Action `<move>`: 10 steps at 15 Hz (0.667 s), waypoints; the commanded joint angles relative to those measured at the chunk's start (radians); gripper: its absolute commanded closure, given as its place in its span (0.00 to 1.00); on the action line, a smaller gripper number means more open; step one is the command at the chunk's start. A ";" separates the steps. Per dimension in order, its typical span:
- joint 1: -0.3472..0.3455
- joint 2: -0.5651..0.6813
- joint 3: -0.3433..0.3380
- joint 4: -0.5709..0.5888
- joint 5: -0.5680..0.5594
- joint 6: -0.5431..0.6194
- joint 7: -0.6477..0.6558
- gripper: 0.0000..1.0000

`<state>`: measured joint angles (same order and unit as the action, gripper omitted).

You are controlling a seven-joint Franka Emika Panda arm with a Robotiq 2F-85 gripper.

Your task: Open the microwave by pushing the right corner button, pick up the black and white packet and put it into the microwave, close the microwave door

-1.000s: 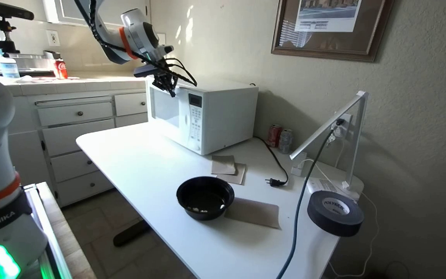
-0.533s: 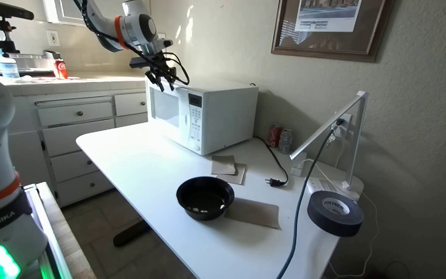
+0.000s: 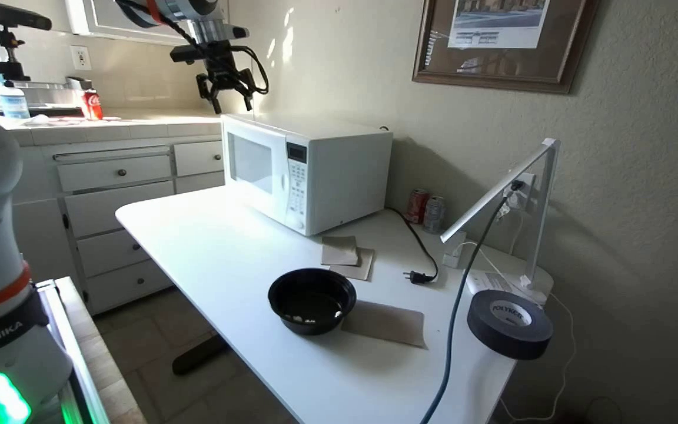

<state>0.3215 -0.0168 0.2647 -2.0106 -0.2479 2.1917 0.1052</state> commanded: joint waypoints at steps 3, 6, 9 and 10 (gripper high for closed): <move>-0.010 -0.108 0.021 -0.028 0.063 -0.151 0.002 0.00; -0.015 -0.088 0.025 -0.003 0.040 -0.137 -0.001 0.00; -0.016 -0.092 0.025 -0.006 0.041 -0.139 -0.001 0.00; -0.016 -0.092 0.025 -0.007 0.041 -0.139 -0.001 0.00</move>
